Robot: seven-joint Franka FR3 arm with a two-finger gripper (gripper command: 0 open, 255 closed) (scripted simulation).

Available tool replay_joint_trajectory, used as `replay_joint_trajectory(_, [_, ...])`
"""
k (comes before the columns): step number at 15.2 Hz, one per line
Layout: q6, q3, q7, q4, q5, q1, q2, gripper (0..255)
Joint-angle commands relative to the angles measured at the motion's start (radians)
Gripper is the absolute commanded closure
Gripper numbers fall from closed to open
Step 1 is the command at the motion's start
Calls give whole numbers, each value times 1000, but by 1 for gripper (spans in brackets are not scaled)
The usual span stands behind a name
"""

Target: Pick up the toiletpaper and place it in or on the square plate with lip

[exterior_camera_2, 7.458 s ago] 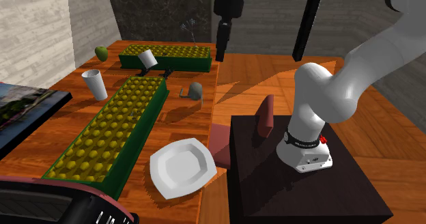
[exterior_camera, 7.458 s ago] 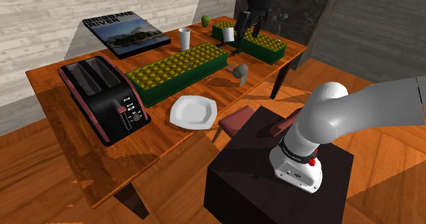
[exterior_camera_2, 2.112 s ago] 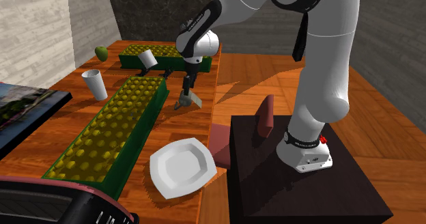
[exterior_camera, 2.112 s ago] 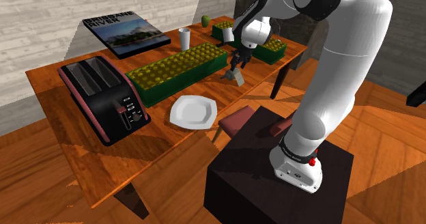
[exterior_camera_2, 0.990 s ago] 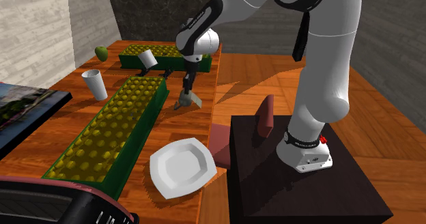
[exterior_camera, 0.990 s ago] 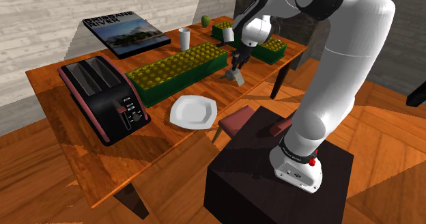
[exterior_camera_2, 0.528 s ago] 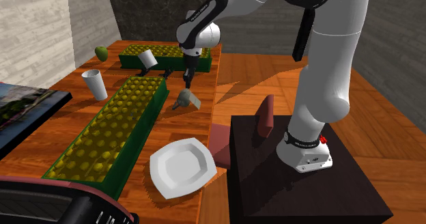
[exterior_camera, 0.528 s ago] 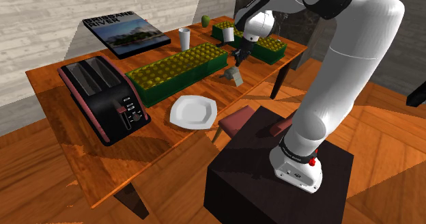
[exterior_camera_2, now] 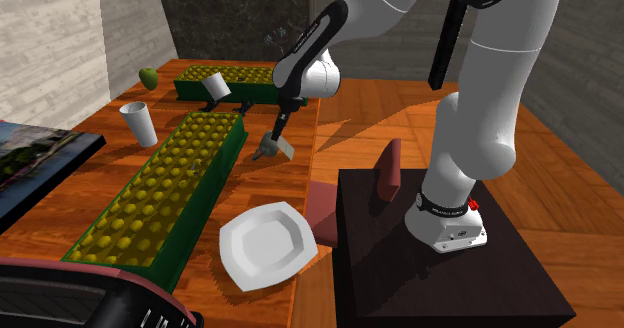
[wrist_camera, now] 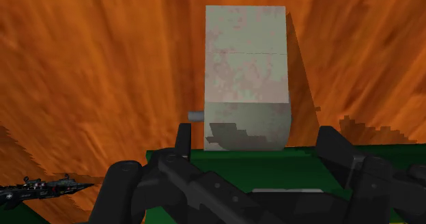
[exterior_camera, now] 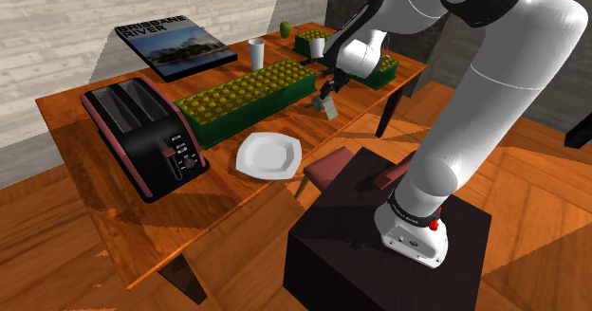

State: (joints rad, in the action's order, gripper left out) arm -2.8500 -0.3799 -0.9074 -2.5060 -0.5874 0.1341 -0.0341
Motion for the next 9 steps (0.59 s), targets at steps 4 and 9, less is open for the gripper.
replay_joint_trajectory(4, [-30,25,-89,24,-116,3,-61,0])
replay_joint_trajectory(9, [-30,25,-89,24,-116,3,-61,0])
